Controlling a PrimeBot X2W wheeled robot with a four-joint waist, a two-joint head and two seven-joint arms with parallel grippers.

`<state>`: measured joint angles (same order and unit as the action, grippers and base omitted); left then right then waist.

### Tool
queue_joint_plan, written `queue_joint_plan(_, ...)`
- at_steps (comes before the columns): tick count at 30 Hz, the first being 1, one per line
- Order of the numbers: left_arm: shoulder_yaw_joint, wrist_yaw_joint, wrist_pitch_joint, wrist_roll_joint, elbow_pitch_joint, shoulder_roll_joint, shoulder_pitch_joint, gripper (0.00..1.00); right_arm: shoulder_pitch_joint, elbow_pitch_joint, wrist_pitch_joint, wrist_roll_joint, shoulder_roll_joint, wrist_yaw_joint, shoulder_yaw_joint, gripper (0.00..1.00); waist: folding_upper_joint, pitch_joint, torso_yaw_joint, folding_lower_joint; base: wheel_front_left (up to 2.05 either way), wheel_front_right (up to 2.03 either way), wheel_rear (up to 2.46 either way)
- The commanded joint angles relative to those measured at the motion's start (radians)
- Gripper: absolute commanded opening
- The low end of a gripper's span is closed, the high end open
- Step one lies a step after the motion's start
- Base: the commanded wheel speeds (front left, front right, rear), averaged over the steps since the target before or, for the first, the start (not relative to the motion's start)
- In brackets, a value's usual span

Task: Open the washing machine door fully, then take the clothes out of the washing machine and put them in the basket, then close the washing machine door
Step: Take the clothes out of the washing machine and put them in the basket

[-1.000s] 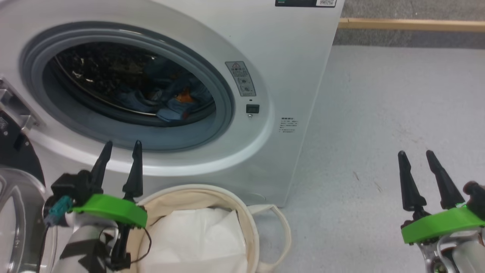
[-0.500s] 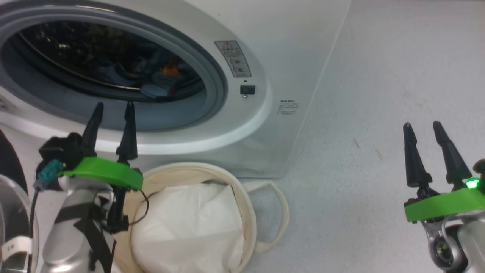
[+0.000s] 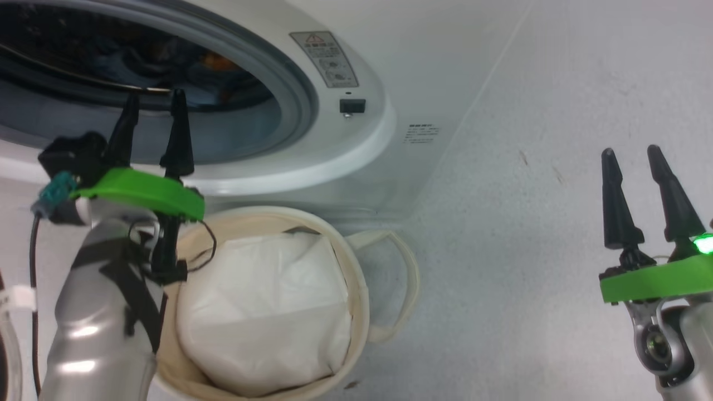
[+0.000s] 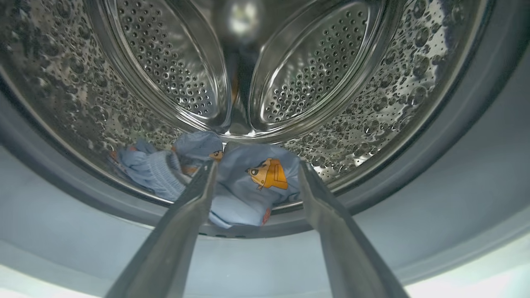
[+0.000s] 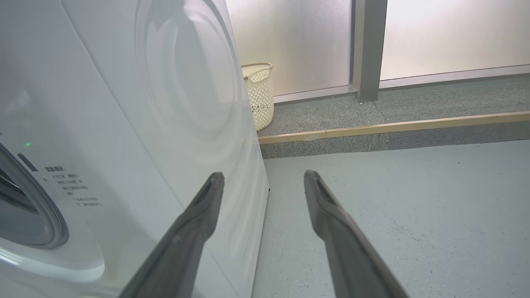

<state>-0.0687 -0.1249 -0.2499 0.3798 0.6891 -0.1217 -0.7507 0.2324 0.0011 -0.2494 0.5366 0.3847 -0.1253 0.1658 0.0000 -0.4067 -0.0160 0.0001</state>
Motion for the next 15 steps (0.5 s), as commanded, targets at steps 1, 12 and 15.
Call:
queue_joint_plan(1, 0.016, -0.006, -0.012, 0.012, -0.004, -0.032, -0.052, 1.0, 0.017, -0.04, -0.012, -0.013, 0.023, -0.005, 0.005, 1.0, 0.0, -0.032, -0.013, -0.0001, 0.0, 0.0, 0.0)
queue_joint_plan(12, -0.011, -0.006, -0.012, 0.092, 0.184, -0.058, -0.236, 1.0, 0.031, -0.067, -0.012, -0.024, 0.02, -0.005, -0.011, 1.0, 0.0, -0.11, -0.044, -0.0001, 0.0, 0.0, 0.0)
queue_joint_plan(15, -0.013, -0.006, -0.012, 0.121, 0.233, -0.064, -0.289, 1.0, 0.033, -0.073, -0.012, -0.026, 0.02, -0.005, -0.016, 1.0, 0.0, -0.13, -0.053, -0.0001, 0.0, 0.0, 0.0)
